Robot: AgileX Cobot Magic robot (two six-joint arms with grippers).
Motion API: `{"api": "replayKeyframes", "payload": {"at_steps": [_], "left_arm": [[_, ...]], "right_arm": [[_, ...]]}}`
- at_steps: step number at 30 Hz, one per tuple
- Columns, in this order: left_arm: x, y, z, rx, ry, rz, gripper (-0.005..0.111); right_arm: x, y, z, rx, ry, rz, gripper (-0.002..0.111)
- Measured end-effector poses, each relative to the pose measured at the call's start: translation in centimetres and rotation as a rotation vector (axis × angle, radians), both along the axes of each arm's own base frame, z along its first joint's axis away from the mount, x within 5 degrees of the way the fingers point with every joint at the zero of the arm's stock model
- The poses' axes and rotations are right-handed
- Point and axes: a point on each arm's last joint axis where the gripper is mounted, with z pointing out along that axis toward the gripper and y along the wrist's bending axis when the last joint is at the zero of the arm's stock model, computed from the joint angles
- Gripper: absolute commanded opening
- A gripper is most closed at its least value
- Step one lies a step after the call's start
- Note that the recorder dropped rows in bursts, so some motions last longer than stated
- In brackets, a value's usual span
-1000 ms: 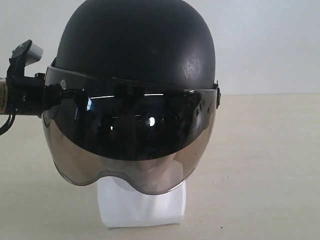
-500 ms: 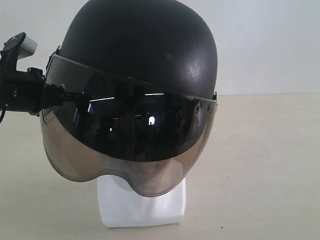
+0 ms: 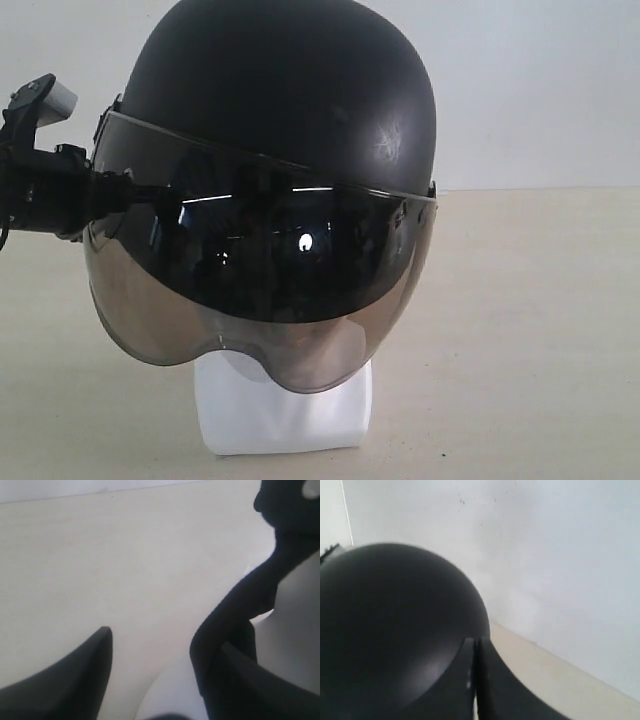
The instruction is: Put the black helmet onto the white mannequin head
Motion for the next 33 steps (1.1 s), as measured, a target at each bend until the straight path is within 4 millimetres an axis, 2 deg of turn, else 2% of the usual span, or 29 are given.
{"api": "replayKeyframes", "payload": {"at_steps": [6,15,26,33], "left_arm": [[-0.3,0.0,-0.6,0.002,0.022,0.005,0.049],[-0.3,0.1,-0.6,0.003,0.021,0.007,0.049],[-1.3,0.3,-2.3,0.009,0.082,0.033,0.049],[-1.4,0.3,-2.4,0.006,0.089,0.035,0.049]], "right_arm": [[3.2,2.9,1.4,-0.018,0.000,0.059,0.000],[6.2,6.5,0.5,-0.048,0.110,0.180,0.000],[6.9,7.8,-0.3,-0.046,0.145,0.242,0.000],[7.0,8.0,-0.4,-0.042,0.146,0.256,0.000]]}}
